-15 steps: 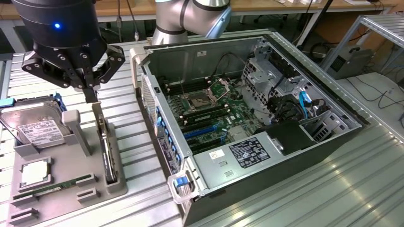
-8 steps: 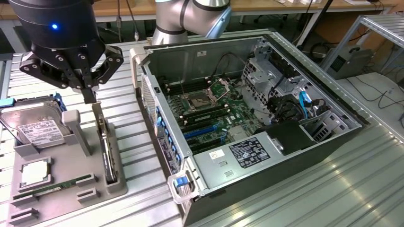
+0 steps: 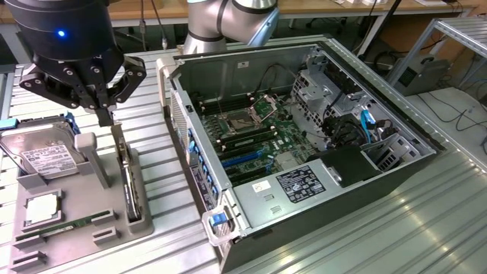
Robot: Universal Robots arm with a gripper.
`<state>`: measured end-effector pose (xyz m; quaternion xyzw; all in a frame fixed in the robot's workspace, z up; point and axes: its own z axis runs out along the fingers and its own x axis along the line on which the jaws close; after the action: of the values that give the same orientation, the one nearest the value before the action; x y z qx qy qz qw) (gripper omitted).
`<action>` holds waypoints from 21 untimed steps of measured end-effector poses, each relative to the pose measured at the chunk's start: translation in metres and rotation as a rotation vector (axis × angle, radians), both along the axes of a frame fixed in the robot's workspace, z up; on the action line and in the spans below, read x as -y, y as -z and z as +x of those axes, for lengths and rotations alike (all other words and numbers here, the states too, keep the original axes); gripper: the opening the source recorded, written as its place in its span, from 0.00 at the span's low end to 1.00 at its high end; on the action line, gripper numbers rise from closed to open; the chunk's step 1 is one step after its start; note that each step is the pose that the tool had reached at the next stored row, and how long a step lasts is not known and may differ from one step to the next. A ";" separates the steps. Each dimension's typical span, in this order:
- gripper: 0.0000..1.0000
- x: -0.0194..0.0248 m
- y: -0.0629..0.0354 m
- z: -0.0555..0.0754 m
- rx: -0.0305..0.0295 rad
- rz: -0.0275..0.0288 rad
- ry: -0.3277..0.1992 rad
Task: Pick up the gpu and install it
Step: 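Reach for the gpu, then pick up the gpu and move the gpu toward the slot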
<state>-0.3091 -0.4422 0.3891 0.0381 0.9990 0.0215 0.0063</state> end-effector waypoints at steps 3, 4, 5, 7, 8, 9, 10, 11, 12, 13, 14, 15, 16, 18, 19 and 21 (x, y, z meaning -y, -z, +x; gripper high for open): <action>0.11 0.0073 0.0000 0.000 0.0000 0.0000 0.000; 0.11 0.0096 0.0000 0.000 0.0000 -0.0001 0.000; 0.11 0.0113 0.0001 0.000 0.0001 0.0001 0.000; 0.11 0.0120 0.0000 0.000 0.0000 0.0000 0.000; 0.11 0.0120 0.0000 0.000 0.0000 0.0000 0.000; 0.11 0.0120 0.0000 0.000 0.0000 0.0000 0.000; 0.11 0.0120 0.0000 0.000 0.0000 0.0000 0.000; 0.11 0.0120 0.0000 0.000 0.0000 0.0000 0.000; 0.11 0.0120 0.0000 0.000 0.0000 0.0000 0.000; 0.11 0.0120 0.0000 0.000 0.0000 0.0000 0.000; 0.11 0.0120 0.0000 0.000 0.0000 -0.0001 0.000; 0.11 0.0120 0.0000 0.000 0.0000 0.0000 0.000; 0.11 0.0120 0.0000 0.000 0.0000 0.0000 0.000; 0.11 0.0120 0.0000 0.000 0.0000 0.0000 0.000; 0.11 0.0120 0.0000 0.000 0.0000 0.0000 0.000; 0.11 0.0120 0.0000 0.000 0.0000 0.0000 0.000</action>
<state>-0.3092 -0.4542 0.3892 0.0380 0.9990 0.0214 0.0063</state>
